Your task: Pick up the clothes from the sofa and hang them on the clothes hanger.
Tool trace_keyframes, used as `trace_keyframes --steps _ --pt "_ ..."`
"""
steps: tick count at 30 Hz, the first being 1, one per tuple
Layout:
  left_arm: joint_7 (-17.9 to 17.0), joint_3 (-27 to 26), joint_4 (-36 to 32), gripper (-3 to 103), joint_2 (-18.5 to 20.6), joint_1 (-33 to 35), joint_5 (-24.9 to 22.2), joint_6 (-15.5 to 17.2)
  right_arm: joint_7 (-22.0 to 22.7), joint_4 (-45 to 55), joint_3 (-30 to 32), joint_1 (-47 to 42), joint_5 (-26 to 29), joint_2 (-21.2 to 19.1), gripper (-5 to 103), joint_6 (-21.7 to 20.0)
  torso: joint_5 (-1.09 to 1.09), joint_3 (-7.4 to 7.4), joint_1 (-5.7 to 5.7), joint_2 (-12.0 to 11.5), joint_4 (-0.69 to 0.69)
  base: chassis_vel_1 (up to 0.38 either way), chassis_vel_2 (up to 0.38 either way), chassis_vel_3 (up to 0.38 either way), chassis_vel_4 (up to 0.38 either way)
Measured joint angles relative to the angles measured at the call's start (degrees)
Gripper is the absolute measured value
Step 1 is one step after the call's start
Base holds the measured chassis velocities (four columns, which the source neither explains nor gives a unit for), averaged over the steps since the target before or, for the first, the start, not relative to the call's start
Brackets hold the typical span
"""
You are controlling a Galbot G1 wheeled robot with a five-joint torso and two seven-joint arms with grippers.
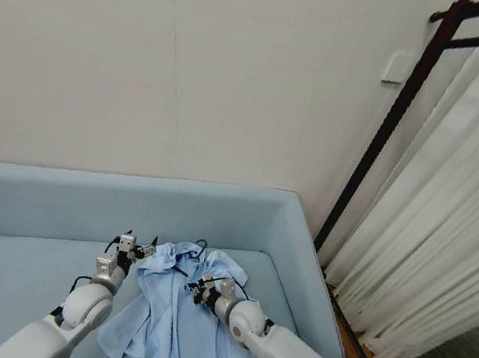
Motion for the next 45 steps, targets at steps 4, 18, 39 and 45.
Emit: trace_keyframes --steps 4,18,39,45 --pt "-0.01 0.04 -0.27 100 0.05 0.23 0.01 -0.01 0.62 -0.11 -0.59 0.03 -0.1 2.08 0 0.09 0.0 0.0 0.0 0.0 0.0 0.0 0.0 0.0 0.0" --pt "-0.18 -0.61 -1.58 100 -0.2 1.61 0.05 -0.13 6.26 3.18 -0.07 -1.77 -2.58 -1.28 21 -2.28 0.01 0.0 0.0 -0.01 -0.02 0.0 0.0 0.0 0.0" --pt "7.08 -10.91 -6.31 100 -11.9 24.09 7.35 -0.39 10.13 31.02 24.94 -31.25 -2.25 -19.09 97 -1.87 0.01 -0.02 0.0 0.0 -0.01 0.0 0.0 0.0 0.0" --pt "14.49 -16.15 -6.2 100 -14.85 31.14 9.1 -1.92 7.81 32.11 38.22 -42.13 1.82 -16.99 100 -3.44 0.02 -0.01 -0.01 0.0 0.0 0.0 0.0 0.0 0.0"
